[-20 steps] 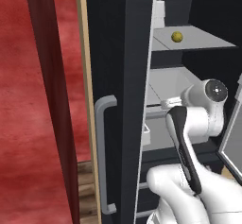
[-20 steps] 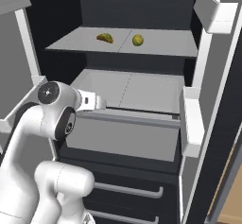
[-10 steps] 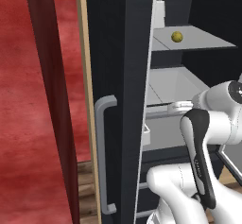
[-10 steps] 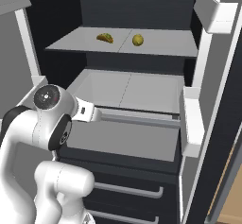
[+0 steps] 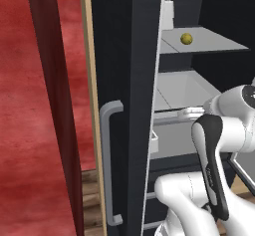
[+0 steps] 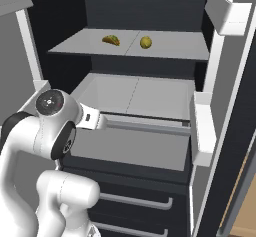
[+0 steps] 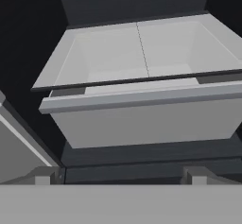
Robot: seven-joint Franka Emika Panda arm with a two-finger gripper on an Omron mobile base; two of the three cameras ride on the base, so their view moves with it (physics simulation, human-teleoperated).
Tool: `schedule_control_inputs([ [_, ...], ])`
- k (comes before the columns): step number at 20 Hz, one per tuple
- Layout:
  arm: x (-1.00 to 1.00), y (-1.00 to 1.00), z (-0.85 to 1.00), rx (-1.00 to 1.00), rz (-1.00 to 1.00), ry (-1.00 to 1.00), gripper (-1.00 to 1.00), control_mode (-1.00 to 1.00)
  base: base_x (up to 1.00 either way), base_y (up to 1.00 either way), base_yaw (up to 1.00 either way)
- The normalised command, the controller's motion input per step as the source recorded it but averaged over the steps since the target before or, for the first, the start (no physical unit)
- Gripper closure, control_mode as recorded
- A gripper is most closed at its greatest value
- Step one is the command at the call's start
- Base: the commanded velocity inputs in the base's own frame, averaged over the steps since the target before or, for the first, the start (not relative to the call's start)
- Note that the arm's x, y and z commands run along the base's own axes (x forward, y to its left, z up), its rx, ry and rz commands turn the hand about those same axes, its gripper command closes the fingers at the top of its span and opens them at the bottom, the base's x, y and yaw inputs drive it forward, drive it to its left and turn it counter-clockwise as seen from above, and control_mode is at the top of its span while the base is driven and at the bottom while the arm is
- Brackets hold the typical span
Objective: Move the tacos and lemon from the second highest shelf to the top shelf to make space. Then, place the pitcher from the counter on the cleared second highest shelf.
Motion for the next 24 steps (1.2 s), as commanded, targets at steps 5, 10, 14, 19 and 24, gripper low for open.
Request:
schedule_control_inputs([
  [5,0.00,0.01,0.00,0.00,0.00,0.00,-1.00,1.00,0.00,0.01,0.00],
  [10,0.00,0.00,0.00,0.00,0.00,0.00,-1.00,1.00,-0.27,0.04,-0.03],
  [14,0.00,0.00,0.00,0.00,0.00,0.00,-1.00,1.00,-0.92,0.00,-0.17],
  [19,0.00,0.00,0.00,0.00,0.00,0.00,-1.00,1.00,-0.88,0.00,-0.23],
  [24,0.00,0.00,0.00,0.00,0.00,0.00,-1.00,1.00,-0.53,0.04,-0.45],
])
